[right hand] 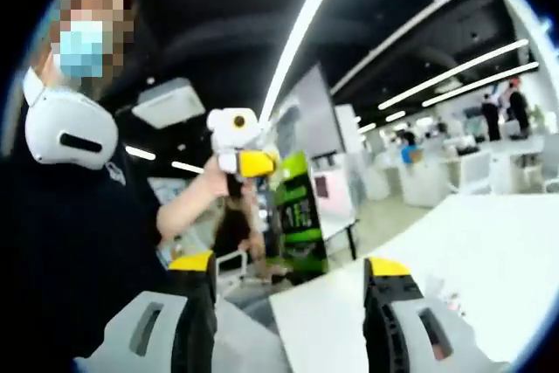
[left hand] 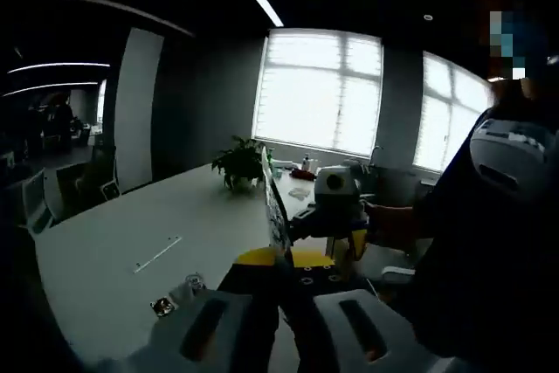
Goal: Arrange the skincare products in the storage area until every visible bottle or jar stands upright without overlapping.
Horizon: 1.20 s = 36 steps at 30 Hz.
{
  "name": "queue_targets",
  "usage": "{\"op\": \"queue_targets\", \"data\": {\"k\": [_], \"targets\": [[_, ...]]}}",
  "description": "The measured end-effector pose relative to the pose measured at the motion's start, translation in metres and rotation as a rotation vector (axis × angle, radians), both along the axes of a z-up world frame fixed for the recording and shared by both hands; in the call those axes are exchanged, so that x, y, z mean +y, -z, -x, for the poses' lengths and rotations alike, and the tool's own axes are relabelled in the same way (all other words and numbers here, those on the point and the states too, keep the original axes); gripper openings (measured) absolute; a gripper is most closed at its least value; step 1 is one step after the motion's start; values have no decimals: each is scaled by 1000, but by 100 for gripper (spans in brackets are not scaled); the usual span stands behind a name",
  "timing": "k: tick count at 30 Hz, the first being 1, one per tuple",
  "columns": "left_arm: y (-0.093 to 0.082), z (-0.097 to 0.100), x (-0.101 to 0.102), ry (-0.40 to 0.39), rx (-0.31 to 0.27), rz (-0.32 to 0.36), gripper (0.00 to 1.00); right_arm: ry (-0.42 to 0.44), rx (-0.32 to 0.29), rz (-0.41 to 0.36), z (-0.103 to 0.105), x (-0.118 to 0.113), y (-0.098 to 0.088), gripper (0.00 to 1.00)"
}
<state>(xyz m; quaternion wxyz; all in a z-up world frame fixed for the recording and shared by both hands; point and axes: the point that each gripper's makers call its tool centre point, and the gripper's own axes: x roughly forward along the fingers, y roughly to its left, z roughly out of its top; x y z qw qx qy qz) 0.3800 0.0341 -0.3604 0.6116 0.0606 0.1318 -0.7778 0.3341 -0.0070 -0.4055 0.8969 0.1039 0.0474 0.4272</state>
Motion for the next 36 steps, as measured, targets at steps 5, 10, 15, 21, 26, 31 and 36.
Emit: {"op": "queue_targets", "data": {"k": [5, 10, 15, 21, 26, 31, 36], "targets": [[0, 15, -2, 97, -4, -57, 0, -110, -26, 28, -11, 19, -25, 65], [6, 27, -3, 158, -10, -114, 0, -300, -5, -12, 4, 48, -28, 32], [10, 34, -1, 198, 24, -141, 0, -294, -4, 7, 1, 55, -20, 17], [15, 34, -2, 222, 75, -162, 0, -261, -3, 11, -3, 54, -16, 1], [23, 31, -3, 215, 107, -182, 0, -236, 15, 19, -8, 51, -8, 0], [25, 27, -5, 205, 121, -192, 0, -198, 34, 11, -13, 48, -4, 0], [13, 23, -12, 193, 159, -108, 0, -167, 32, -48, -17, 42, -10, 0]]}}
